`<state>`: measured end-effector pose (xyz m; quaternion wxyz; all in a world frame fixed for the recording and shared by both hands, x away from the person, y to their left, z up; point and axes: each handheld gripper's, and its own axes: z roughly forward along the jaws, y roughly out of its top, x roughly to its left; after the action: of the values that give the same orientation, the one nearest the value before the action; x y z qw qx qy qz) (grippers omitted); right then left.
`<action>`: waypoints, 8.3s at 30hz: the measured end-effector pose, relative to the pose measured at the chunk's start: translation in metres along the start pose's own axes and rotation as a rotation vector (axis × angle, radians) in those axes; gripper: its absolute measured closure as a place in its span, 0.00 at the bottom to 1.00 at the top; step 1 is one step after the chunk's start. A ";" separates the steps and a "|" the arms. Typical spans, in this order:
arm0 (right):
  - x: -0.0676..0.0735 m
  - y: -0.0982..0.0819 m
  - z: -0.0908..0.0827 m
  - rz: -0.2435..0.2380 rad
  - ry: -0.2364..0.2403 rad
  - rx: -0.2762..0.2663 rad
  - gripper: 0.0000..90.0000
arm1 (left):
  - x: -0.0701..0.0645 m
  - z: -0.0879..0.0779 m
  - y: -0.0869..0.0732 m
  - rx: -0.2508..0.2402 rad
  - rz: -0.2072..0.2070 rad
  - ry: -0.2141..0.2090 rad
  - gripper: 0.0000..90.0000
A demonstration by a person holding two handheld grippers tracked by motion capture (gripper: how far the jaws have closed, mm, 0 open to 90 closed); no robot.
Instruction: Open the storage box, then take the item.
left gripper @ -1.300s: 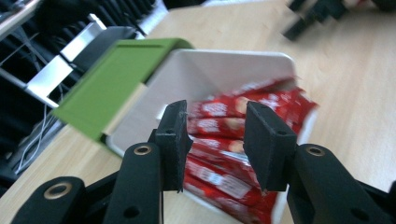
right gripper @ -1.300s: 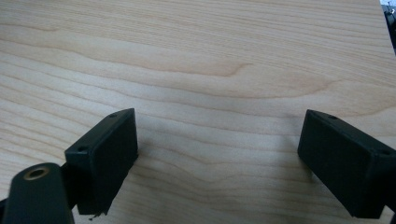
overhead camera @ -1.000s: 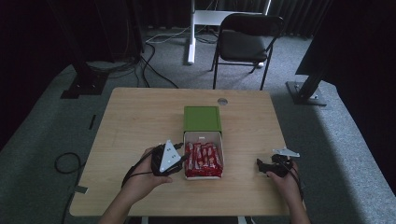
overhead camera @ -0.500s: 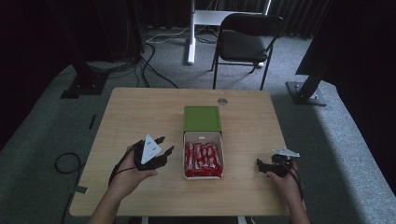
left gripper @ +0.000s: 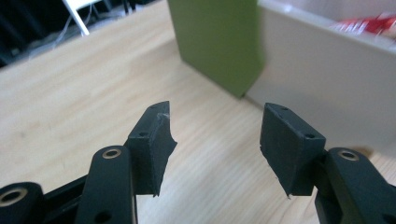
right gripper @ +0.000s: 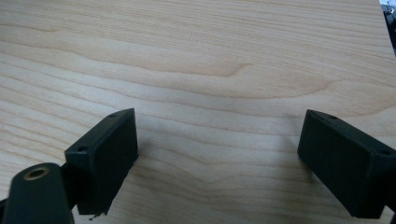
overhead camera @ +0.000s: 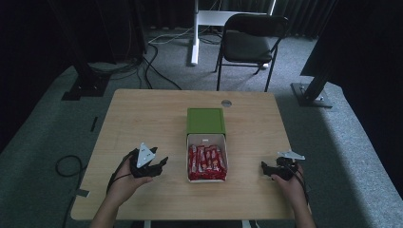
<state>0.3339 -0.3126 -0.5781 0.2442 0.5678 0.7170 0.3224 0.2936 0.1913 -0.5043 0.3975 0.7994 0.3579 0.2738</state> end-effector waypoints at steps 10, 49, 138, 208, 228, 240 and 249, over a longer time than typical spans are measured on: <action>0.000 0.000 0.000 0.000 0.000 0.001 0.13 | 0.017 0.002 -0.023 0.065 -0.104 -0.001 0.27; 0.001 0.001 0.001 -0.010 0.009 0.003 0.12 | 0.052 0.011 -0.078 0.228 -0.287 0.182 0.11; 0.186 0.089 -0.066 -0.177 0.414 -0.152 0.22 | 0.051 0.018 -0.077 0.251 -0.317 0.197 0.04; 0.217 0.089 -0.073 -0.137 0.519 -0.095 0.96 | 0.051 0.017 -0.077 0.252 -0.318 0.197 0.04; 0.177 0.112 -0.088 -0.040 0.462 -0.211 0.96 | 0.051 0.017 -0.076 0.254 -0.317 0.196 0.04; 0.143 0.112 -0.088 0.008 0.386 -0.232 0.96 | 0.051 0.017 -0.076 0.253 -0.317 0.197 0.04; 0.103 0.105 -0.086 0.078 0.307 -0.246 0.96 | 0.051 0.017 -0.077 0.252 -0.317 0.197 0.04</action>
<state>0.3168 -0.2128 -0.4408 0.1871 0.5052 0.6785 0.4994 0.3091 0.2563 -0.5695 0.2956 0.7457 0.5476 0.2380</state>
